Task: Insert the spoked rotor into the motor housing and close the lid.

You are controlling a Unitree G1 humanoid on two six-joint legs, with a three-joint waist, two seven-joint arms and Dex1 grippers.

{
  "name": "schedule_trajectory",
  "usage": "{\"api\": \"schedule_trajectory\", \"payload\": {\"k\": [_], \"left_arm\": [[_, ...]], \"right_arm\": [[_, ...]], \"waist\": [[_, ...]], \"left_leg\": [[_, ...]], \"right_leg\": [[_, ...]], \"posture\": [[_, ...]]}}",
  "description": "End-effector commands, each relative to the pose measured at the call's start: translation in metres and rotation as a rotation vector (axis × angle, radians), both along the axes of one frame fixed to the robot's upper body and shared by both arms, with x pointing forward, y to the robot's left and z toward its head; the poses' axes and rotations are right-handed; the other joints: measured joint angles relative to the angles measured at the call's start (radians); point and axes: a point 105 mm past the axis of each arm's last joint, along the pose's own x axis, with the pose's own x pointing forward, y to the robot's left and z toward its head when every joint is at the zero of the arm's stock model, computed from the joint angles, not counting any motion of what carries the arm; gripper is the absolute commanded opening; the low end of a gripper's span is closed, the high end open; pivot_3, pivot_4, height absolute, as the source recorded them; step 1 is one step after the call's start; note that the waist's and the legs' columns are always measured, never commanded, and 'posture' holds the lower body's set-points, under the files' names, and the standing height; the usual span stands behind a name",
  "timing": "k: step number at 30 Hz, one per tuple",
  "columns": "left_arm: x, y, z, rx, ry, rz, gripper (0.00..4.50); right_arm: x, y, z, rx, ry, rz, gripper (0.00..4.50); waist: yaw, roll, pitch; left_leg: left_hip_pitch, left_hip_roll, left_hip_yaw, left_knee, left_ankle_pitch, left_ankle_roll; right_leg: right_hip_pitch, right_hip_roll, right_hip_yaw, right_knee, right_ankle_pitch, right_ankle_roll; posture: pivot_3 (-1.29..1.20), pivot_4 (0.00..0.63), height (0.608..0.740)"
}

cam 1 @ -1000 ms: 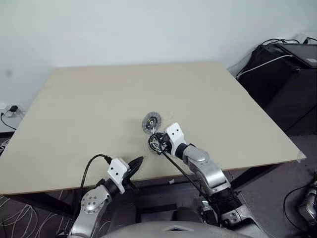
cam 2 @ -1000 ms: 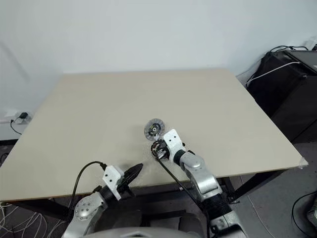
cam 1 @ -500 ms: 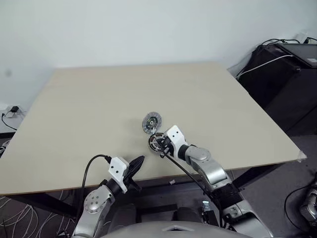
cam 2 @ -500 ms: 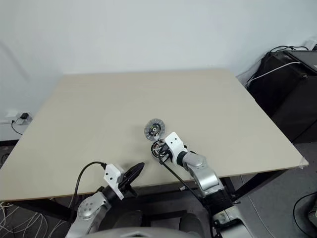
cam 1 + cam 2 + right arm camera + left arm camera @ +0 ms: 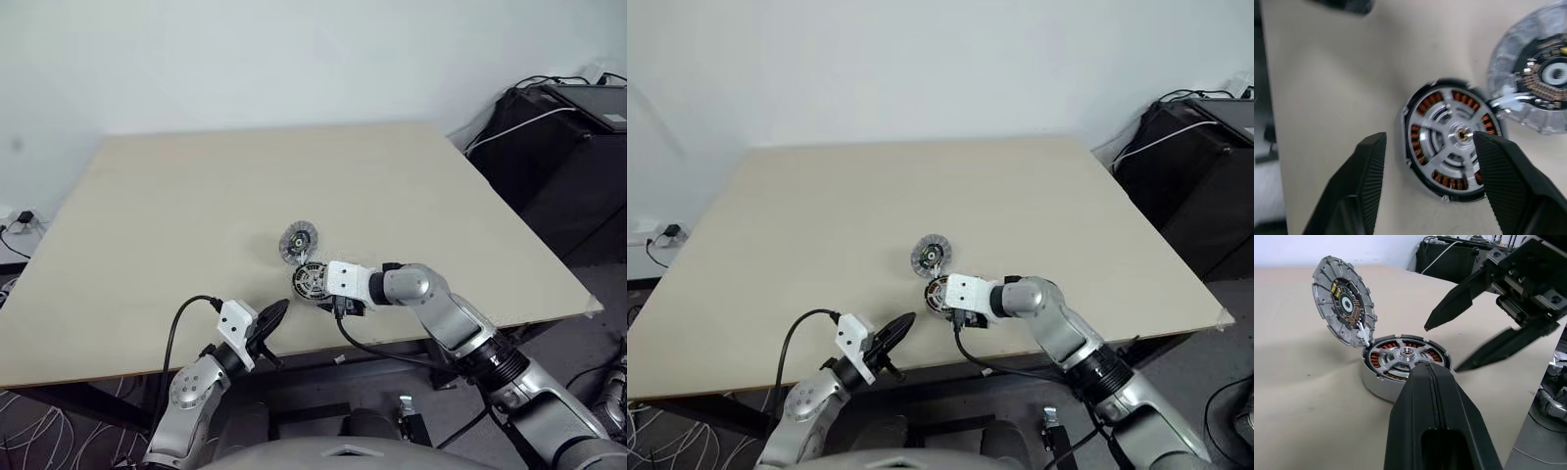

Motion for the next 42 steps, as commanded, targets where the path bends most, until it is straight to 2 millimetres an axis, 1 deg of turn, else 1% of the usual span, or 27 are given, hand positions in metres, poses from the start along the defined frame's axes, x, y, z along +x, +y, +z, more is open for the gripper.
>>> {"api": "schedule_trajectory", "payload": {"k": [1,6,14,19,22,25,28,30,32,34,37,40,42], "left_arm": [[0.004,-0.004,0.01,-0.02,-0.04,-0.003,0.0],[0.004,-0.005,0.009,-0.023,-0.037,0.005,0.0],[0.004,-0.004,0.008,-0.023,-0.033,0.023,0.0],[0.004,-0.005,0.008,-0.024,-0.032,0.029,0.0],[0.004,-0.004,0.007,-0.024,-0.031,0.033,0.0],[0.005,-0.004,0.007,-0.025,-0.029,0.035,0.0],[0.005,-0.005,0.007,-0.026,-0.028,0.035,0.0],[0.005,-0.005,0.007,-0.027,-0.028,0.034,0.0],[0.005,-0.006,0.007,-0.028,-0.027,0.034,0.0],[0.006,-0.006,0.006,-0.027,-0.026,0.035,0.0],[0.006,-0.006,0.006,-0.027,-0.023,0.035,0.0],[0.007,-0.006,0.005,-0.027,-0.021,0.036,0.0],[0.007,-0.006,0.005,-0.029,-0.02,0.038,0.0]], "right_arm": [[0.007,0.001,0.006,-0.083,-0.049,0.086,2.86],[0.007,-0.001,-0.005,-0.18,-0.025,0.17,2.86],[0.01,-0.002,-0.019,-0.25,-0.008,0.224,2.86],[0.013,-0.002,-0.023,-0.264,-0.001,0.23,2.86],[0.013,0.001,-0.022,-0.257,-0.003,0.24,2.86],[0.014,0.001,-0.021,-0.257,-0.005,0.243,2.27],[0.016,0.001,-0.021,-0.259,-0.007,0.242,1.36],[0.017,0.0,-0.02,-0.26,-0.017,0.238,0.64],[0.018,0.0,-0.02,-0.257,-0.021,0.235,0.12],[0.018,-0.001,-0.019,-0.253,-0.025,0.229,0.02],[0.02,0.001,-0.017,-0.209,-0.027,0.198,0.02],[0.022,0.005,-0.01,-0.111,-0.021,0.123,0.02],[0.025,0.01,0.0,0.006,0.001,0.018,0.02]], "waist": [[0.0,0.0,0.0],[0.001,-0.001,0.0],[-0.001,-0.001,0.0],[-0.001,-0.001,-0.001],[-0.001,-0.001,-0.001],[-0.001,0.0,-0.001],[0.0,0.0,-0.001],[0.0,0.0,-0.002],[-0.002,0.0,-0.001],[-0.002,0.0,-0.001],[-0.001,0.0,-0.001],[-0.002,0.0,-0.001],[-0.001,-0.001,-0.001]], "left_leg": [[0.0,0.0,0.0,0.0,0.0,0.0],[0.0,0.0,0.0,0.0,0.0,0.0],[0.001,0.0,0.0,0.001,0.0,0.0],[0.001,0.001,0.0,0.002,0.0,-0.001],[0.001,0.001,0.0,0.002,0.0,-0.001],[0.001,0.002,0.001,0.002,0.0,-0.001],[0.001,0.002,0.001,0.002,0.0,-0.001],[0.001,0.002,0.001,0.002,0.0,-0.001],[0.001,0.002,0.001,0.002,0.0,-0.001],[0.001,0.002,0.002,0.002,0.0,-0.001],[0.002,0.003,0.002,0.002,0.001,-0.001],[0.002,0.004,0.002,0.002,0.001,-0.002],[0.001,0.004,0.003,0.002,0.001,-0.002]], "right_leg": [[0.0,0.0,0.0,0.0,0.0,0.0],[0.0,0.0,0.0,0.0,0.0,0.0],[0.001,0.001,0.0,0.0,0.001,0.001],[0.001,0.001,0.0,0.001,0.002,0.001],[0.001,0.001,0.0,0.001,0.002,0.0],[0.001,0.001,0.0,0.002,0.003,0.0],[0.001,0.001,0.0,0.002,0.003,0.0],[0.001,0.001,0.0,0.002,0.003,0.0],[0.001,0.001,0.0,0.002,0.003,0.0],[0.001,0.002,0.0,0.002,0.003,-0.001],[0.001,0.002,0.0,0.002,0.003,-0.001],[0.0,0.002,0.0,0.002,0.004,-0.001],[0.0,0.003,0.0,0.003,0.004,-0.001]], "posture": [[0.0,0.0,0.74],[0.0,0.0,0.74],[0.0,0.0,0.74],[0.0,0.0,0.74],[0.0,0.0,0.74],[0.0,0.0,0.74],[0.0,0.0,0.74],[0.0,0.0,0.74],[0.0,0.0,0.74],[0.0,0.0,0.74],[0.0,0.0,0.74],[0.0,0.0,0.74],[0.0,0.0,0.74]]}}
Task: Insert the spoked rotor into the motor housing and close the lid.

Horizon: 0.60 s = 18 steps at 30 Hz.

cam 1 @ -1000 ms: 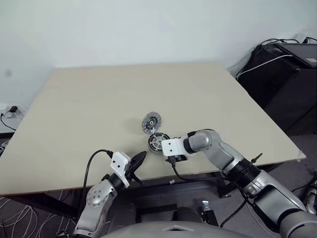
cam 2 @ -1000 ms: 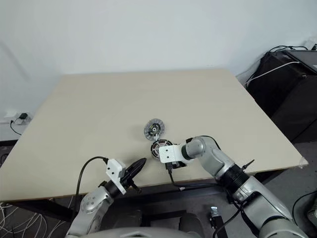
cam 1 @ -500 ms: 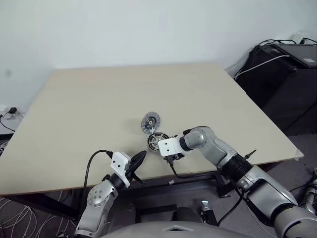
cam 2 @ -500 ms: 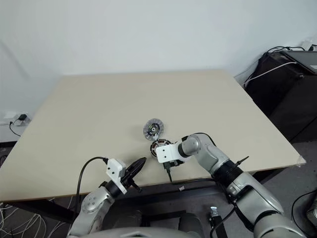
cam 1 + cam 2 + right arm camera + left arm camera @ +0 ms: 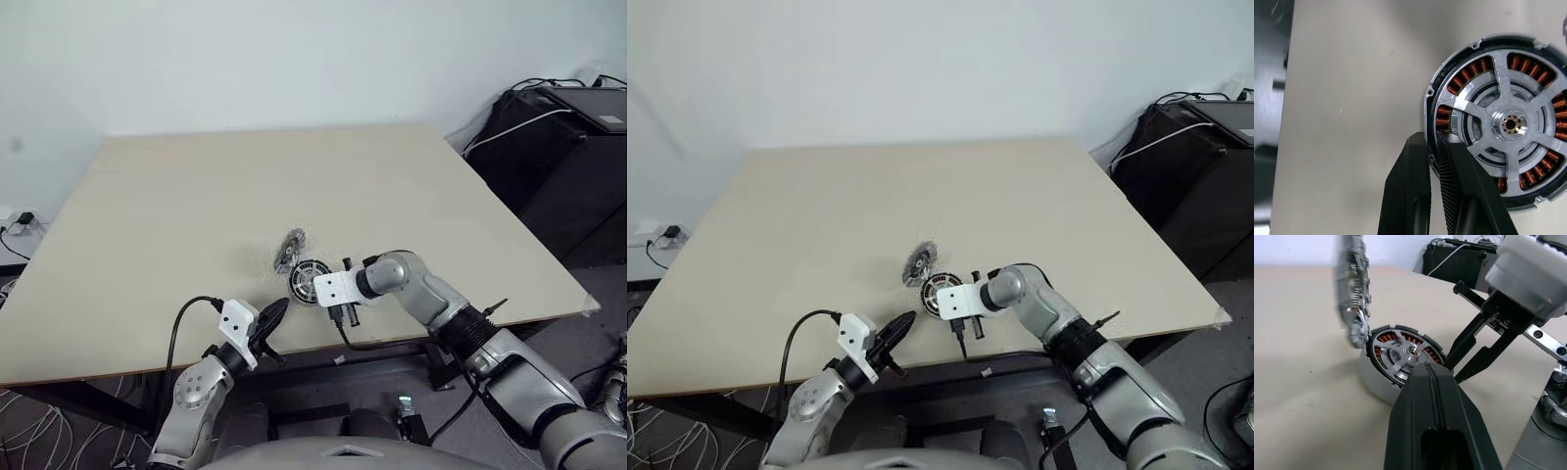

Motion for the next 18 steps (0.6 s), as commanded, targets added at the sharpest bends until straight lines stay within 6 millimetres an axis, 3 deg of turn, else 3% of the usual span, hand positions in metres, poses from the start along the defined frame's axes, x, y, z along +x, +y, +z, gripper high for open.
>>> {"api": "schedule_trajectory", "payload": {"k": [1,6,11,18], "left_arm": [[0.004,-0.003,0.008,-0.007,-0.034,-0.002,0.0],[0.005,-0.002,0.007,-0.009,-0.028,0.007,0.0],[0.005,-0.002,0.005,-0.01,-0.02,0.014,0.0],[0.005,0.0,0.002,-0.006,-0.002,0.017,0.0]], "right_arm": [[0.017,0.006,0.03,0.204,-0.022,-0.213,0.02],[0.015,-0.006,0.046,0.299,0.048,-0.459,0.02],[0.0,-0.019,0.057,0.33,0.155,-0.593,0.02],[-0.02,-0.02,0.051,0.342,0.318,-0.74,0.02]], "waist": [[0.0,0.0,0.0],[0.003,0.001,0.001],[0.006,0.001,0.002],[0.001,0.001,0.002]], "left_leg": [[0.0,0.0,0.0,0.0,0.0,0.0],[-0.003,0.0,0.001,0.0,0.0,0.0],[-0.006,0.0,0.002,0.0,0.0,0.0],[-0.006,0.0,0.002,-0.001,0.0,0.0]], "right_leg": [[0.0,0.0,0.0,0.0,0.0,0.0],[-0.004,0.0,0.001,0.001,0.0,0.0],[-0.005,-0.001,0.001,-0.001,0.0,0.0],[-0.006,-0.001,0.001,-0.001,0.0,0.0]], "posture": [[0.0,0.0,0.74],[0.0,0.0,0.74],[0.0,0.0,0.74],[0.0,0.0,0.74]]}}
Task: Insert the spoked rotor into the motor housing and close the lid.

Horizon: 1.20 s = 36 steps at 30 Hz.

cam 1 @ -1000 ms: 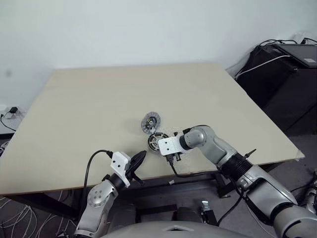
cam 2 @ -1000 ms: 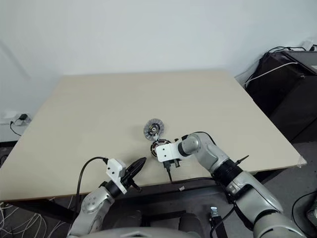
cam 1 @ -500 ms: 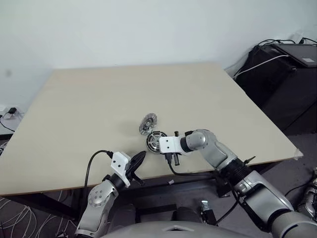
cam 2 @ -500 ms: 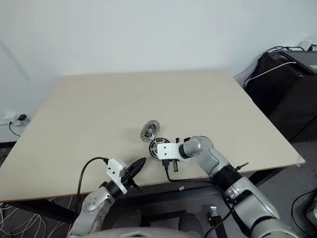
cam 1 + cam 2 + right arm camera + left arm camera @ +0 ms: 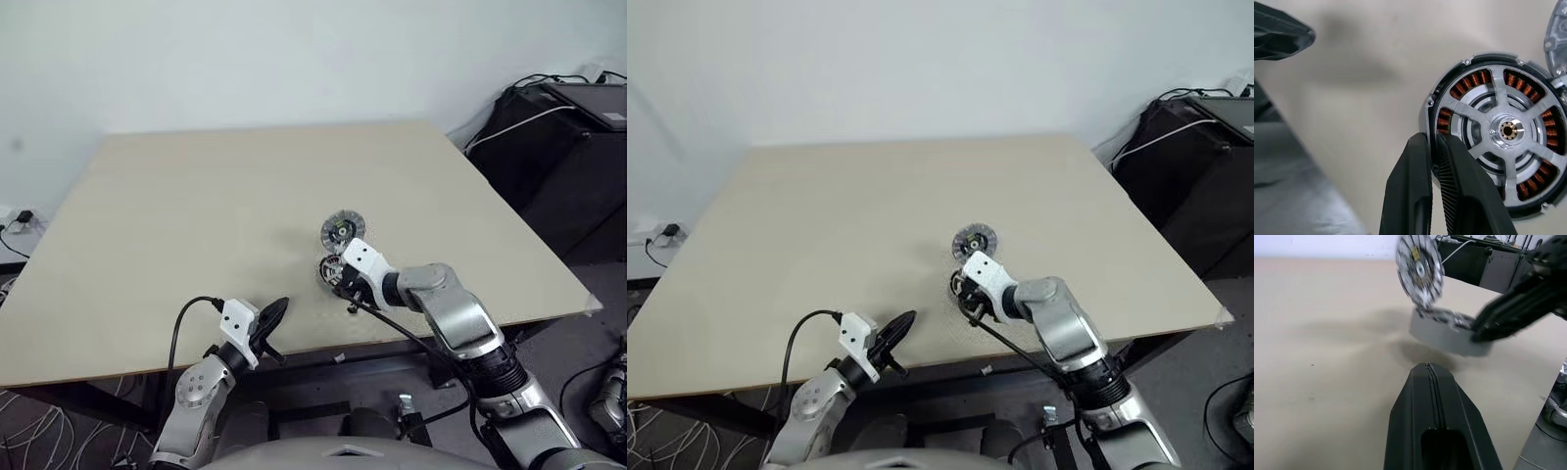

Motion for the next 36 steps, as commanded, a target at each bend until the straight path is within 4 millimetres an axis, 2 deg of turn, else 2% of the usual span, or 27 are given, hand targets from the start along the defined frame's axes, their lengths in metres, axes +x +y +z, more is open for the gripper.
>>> {"api": "schedule_trajectory", "payload": {"k": [1,9,16,18,20,23,24,27,29,31,34,36], "left_arm": [[0.003,0.0,0.004,-0.001,-0.014,0.001,0.0],[0.005,0.004,0.003,0.01,-0.006,0.024,0.0],[0.004,0.005,0.002,0.012,0.002,0.028,0.0],[0.004,0.004,0.002,0.011,0.003,0.027,0.0],[0.004,0.004,0.002,0.013,0.003,0.026,0.0],[0.004,0.004,0.002,0.014,0.006,0.028,0.0],[0.004,0.005,0.001,0.015,0.007,0.029,0.0],[0.004,0.005,0.001,0.017,0.011,0.031,0.0],[0.004,0.005,0.001,0.017,0.012,0.031,0.0],[0.005,0.005,0.001,0.017,0.012,0.032,0.0],[0.005,0.004,0.001,0.016,0.013,0.031,0.0],[0.005,0.004,0.0,0.015,0.014,0.029,0.0]], "right_arm": [[0.001,0.007,0.017,0.053,-0.03,-0.042,0.02],[0.006,0.022,0.004,0.098,0.022,-0.17,0.02],[0.019,0.048,0.003,0.17,0.04,-0.261,0.02],[0.021,0.057,0.001,0.192,0.06,-0.273,0.72],[0.023,0.067,0.002,0.218,0.071,-0.278,1.24],[0.027,0.083,0.017,0.302,0.068,-0.275,2.21],[0.028,0.087,0.023,0.332,0.064,-0.265,2.21],[0.031,0.09,0.043,0.343,-0.087,-0.153,2.21],[0.029,0.09,0.057,0.336,-0.226,-0.027,2.21],[0.023,0.085,0.062,0.281,-0.365,0.129,2.21],[0.011,0.068,0.051,0.107,-0.511,0.389,2.21],[0.002,0.051,0.036,-0.004,-0.513,0.528,2.21]], "waist": [[0.0,0.0,0.0],[-0.001,0.0,0.0],[-0.007,0.0,0.0],[-0.009,0.0,0.0],[-0.012,0.0,0.0],[-0.012,0.0,0.0],[-0.012,0.0,0.0],[-0.011,0.0,0.0],[-0.011,0.0,0.0],[-0.013,0.0,0.0],[-0.012,0.0,0.001],[-0.011,-0.001,0.001]], "left_leg": [[0.0,0.0,0.0,0.0,0.0,0.0],[0.0,0.0,0.0,0.0,0.0,0.0],[0.0,0.0,0.001,0.0,0.0,0.0],[0.0,0.001,0.001,-0.001,0.0,0.0],[0.001,0.001,0.001,-0.001,0.0,0.0],[0.0,0.001,0.001,-0.002,0.0,0.0],[0.0,0.001,0.001,-0.002,0.0,0.0],[0.0,0.0,0.001,-0.002,0.0,0.0],[0.0,0.0,0.001,-0.002,0.0,0.0],[0.0,0.0,0.002,-0.002,0.0,0.0],[0.0,0.0,0.002,-0.002,0.0,0.0],[0.0,0.0,0.002,-0.002,0.0,0.0]], "right_leg": [[0.0,0.0,0.0,0.0,0.0,0.0],[0.0,0.0,0.0,0.0,0.0,0.0],[0.0,0.0,0.0,0.0,0.0,0.0],[0.0,0.0,0.0,0.001,0.0,0.0],[0.0,0.0,0.0,0.001,0.0,0.0],[-0.001,0.001,0.0,0.001,0.0,0.0],[-0.001,0.001,0.0,0.001,0.0,0.0],[-0.001,0.0,0.0,0.0,0.0,0.0],[-0.001,0.0,0.0,-0.001,0.0,0.0],[0.0,0.0,0.0,-0.002,0.0,0.0],[0.0,0.0,0.0,-0.003,0.0,0.001],[0.0,0.0,0.0,-0.003,0.0,0.001]], "posture": [[0.0,0.0,0.74],[0.0,0.0,0.74],[0.0,0.0,0.74],[0.0,0.0,0.74],[0.0,0.0,0.74],[0.0,0.0,0.74],[0.0,0.0,0.74],[0.0,0.0,0.74],[0.0,0.0,0.74],[0.0,0.0,0.74],[0.0,0.0,0.74],[0.0,0.0,0.74]]}}
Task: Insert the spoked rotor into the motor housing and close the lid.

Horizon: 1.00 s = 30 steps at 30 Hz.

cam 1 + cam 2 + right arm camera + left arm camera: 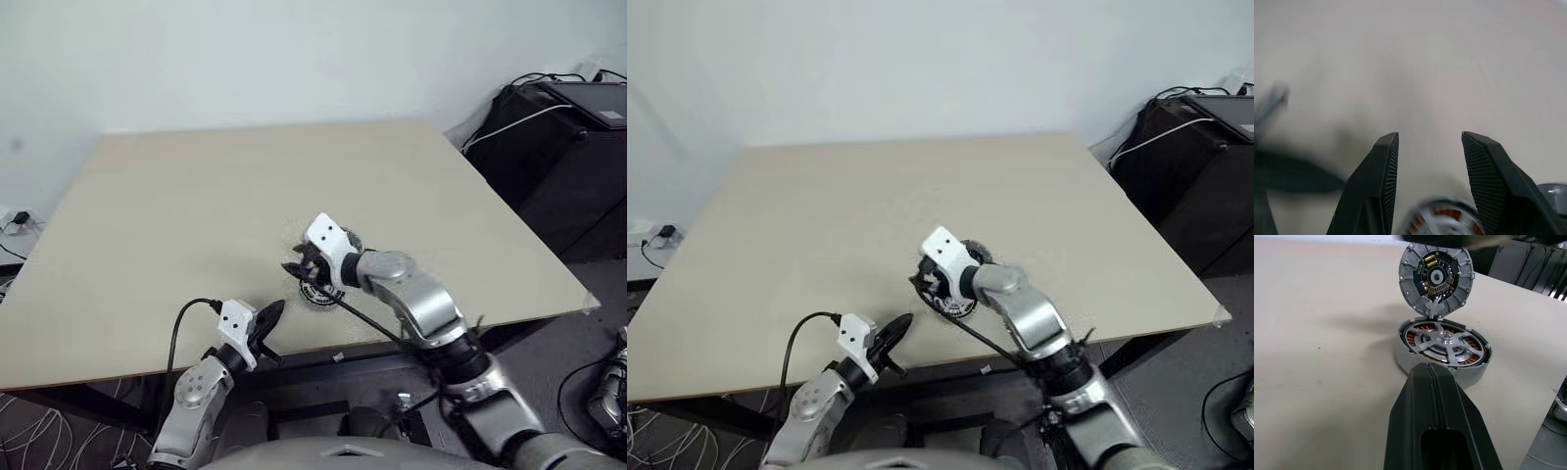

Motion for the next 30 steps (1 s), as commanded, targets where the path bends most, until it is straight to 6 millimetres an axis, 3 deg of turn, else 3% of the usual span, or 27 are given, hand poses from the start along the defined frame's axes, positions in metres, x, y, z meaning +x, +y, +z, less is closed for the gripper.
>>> {"api": "schedule_trajectory", "payload": {"k": [1,4,10,30], "left_arm": [[0.005,-0.001,0.008,-0.004,-0.031,-0.002,0.0],[0.004,-0.002,0.007,-0.005,-0.028,-0.008,0.0],[0.005,-0.002,0.006,-0.005,-0.025,-0.013,0.0],[0.005,-0.002,0.006,-0.012,-0.02,0.01,0.0]], "right_arm": [[-0.015,-0.009,-0.007,-0.129,-0.089,0.203,2.21],[-0.016,-0.032,-0.02,-0.229,-0.069,0.244,2.21],[-0.006,-0.051,-0.033,-0.337,-0.099,0.273,2.21],[0.007,-0.059,-0.056,-0.51,-0.141,0.418,2.21]], "waist": [[0.001,-0.001,0.001],[-0.002,-0.001,0.001],[0.003,-0.002,0.001],[0.011,-0.002,0.001]], "left_leg": [[0.0,0.0,0.0,0.0,0.0,0.0],[0.002,0.001,0.0,0.0,0.0,0.0],[0.004,0.001,0.0,0.001,0.0,0.0],[0.004,0.001,0.001,0.001,0.0,0.0]], "right_leg": [[0.0,0.0,0.0,0.0,0.0,0.0],[0.001,0.001,0.0,0.0,0.0,0.0],[0.003,0.001,0.0,0.0,0.0,0.0],[0.004,0.001,0.001,0.0,0.0,0.0]], "posture": [[0.0,0.0,0.74],[0.0,0.0,0.74],[0.0,0.0,0.74],[0.0,0.0,0.74]]}}
